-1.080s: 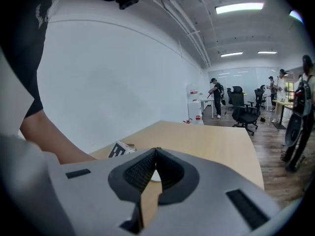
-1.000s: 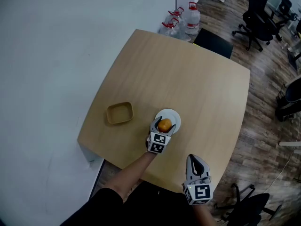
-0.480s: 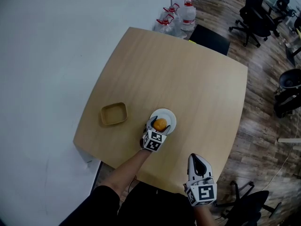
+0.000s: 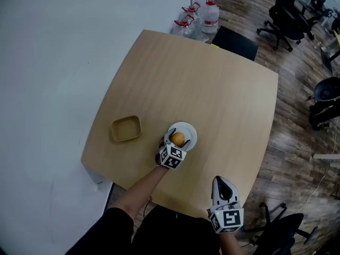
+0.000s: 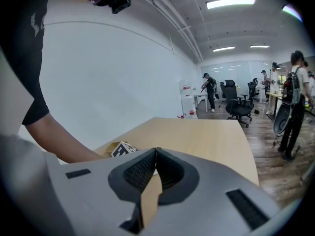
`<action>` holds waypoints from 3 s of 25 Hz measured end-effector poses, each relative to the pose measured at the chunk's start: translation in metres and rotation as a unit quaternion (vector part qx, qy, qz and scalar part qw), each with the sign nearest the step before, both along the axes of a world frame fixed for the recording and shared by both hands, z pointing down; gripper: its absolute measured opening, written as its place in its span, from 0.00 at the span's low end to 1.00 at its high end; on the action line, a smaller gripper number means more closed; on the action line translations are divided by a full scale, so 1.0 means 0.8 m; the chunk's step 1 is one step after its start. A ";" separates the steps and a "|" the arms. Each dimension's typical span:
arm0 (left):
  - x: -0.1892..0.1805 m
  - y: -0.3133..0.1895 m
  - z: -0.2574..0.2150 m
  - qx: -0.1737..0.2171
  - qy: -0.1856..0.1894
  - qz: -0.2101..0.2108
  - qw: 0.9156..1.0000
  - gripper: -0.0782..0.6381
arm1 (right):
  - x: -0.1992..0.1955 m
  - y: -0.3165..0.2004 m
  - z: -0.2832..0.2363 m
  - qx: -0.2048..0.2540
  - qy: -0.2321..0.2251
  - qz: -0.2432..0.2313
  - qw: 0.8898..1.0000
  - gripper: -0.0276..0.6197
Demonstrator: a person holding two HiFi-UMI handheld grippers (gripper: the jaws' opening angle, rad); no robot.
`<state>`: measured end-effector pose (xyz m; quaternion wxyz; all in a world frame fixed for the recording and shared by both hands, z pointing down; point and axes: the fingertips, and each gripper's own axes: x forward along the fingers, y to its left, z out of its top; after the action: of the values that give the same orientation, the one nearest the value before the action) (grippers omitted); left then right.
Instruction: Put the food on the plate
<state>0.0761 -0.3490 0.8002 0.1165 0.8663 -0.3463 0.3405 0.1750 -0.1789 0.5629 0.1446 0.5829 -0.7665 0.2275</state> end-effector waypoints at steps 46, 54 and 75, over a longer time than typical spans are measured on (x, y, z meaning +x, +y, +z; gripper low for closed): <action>-0.079 0.173 -0.262 -0.021 0.215 -0.109 0.970 0.60 | -0.029 0.105 -0.068 0.067 0.032 0.036 0.997 0.14; -0.122 0.273 -0.356 0.028 0.278 -0.116 0.953 0.60 | -0.059 0.155 -0.094 0.098 0.029 0.046 0.994 0.14; -0.163 0.409 -0.437 0.129 0.294 -0.094 0.942 0.14 | -0.096 0.235 -0.139 0.152 0.047 0.033 0.987 0.14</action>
<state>-0.0541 -0.0218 0.4505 0.1317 0.8990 -0.4176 0.0100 0.0978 0.0091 0.4515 0.0829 0.6331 -0.7649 0.0856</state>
